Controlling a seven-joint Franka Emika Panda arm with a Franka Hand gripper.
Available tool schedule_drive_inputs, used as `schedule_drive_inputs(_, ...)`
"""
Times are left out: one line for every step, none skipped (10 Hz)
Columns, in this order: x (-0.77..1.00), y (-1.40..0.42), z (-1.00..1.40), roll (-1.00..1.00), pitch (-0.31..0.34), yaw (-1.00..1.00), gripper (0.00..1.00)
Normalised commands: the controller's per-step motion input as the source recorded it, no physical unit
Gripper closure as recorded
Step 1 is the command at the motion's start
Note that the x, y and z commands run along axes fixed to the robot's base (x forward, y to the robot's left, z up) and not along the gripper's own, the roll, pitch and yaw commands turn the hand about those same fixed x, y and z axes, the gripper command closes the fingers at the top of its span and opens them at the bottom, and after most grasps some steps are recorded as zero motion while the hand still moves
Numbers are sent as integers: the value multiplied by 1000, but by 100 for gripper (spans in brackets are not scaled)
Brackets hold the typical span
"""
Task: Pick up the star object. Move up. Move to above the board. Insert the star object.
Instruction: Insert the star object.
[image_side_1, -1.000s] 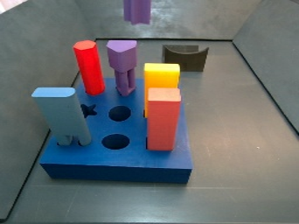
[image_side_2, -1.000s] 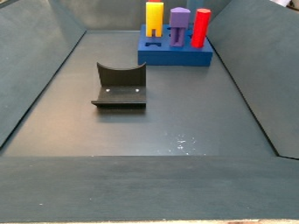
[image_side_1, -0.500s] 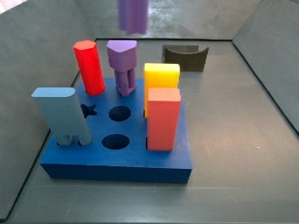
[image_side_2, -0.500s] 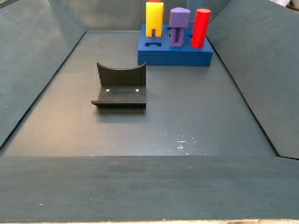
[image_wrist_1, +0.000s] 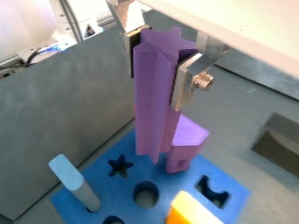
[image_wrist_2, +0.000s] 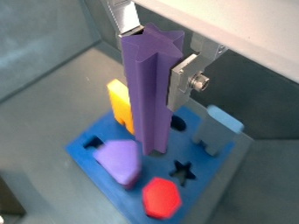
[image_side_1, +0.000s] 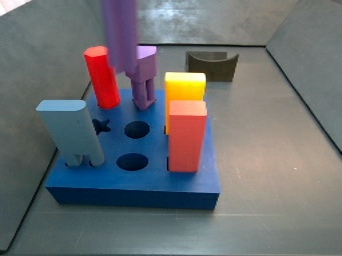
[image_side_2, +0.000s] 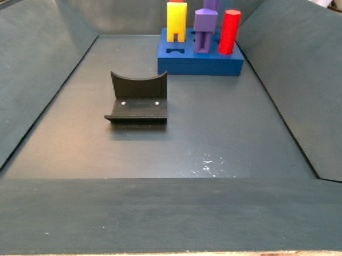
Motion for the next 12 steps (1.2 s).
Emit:
schedule_drive_inputs(-297, -297, -723, 83, -103, 360, 100)
schedule_drive_inputs(-291, -237, -406, 50, -71, 320, 100)
schedule_drive_inputs(-123, -14, -689, 26, -91, 409, 100)
schedule_drive_inputs(-34, -17, -794, 67, -103, 586, 100)
schedule_drive_inputs(-109, 0, -720, 64, -71, 663, 100)
schedule_drive_inputs(-149, 0, -631, 37, -50, 691, 100)
schedule_drive_inputs(-183, -54, -443, 0, -1, 583, 100)
schedule_drive_inputs(-274, -154, -343, 0, -17, 263, 100)
schedule_drive_inputs(-226, -154, -363, 0, -26, 126, 100)
schedule_drive_inputs(-140, -149, -237, 0, -34, 109, 100)
schedule_drive_inputs(-77, 0, -151, 0, 0, 0, 100)
schedule_drive_inputs(-137, 0, -149, 0, 0, 0, 100)
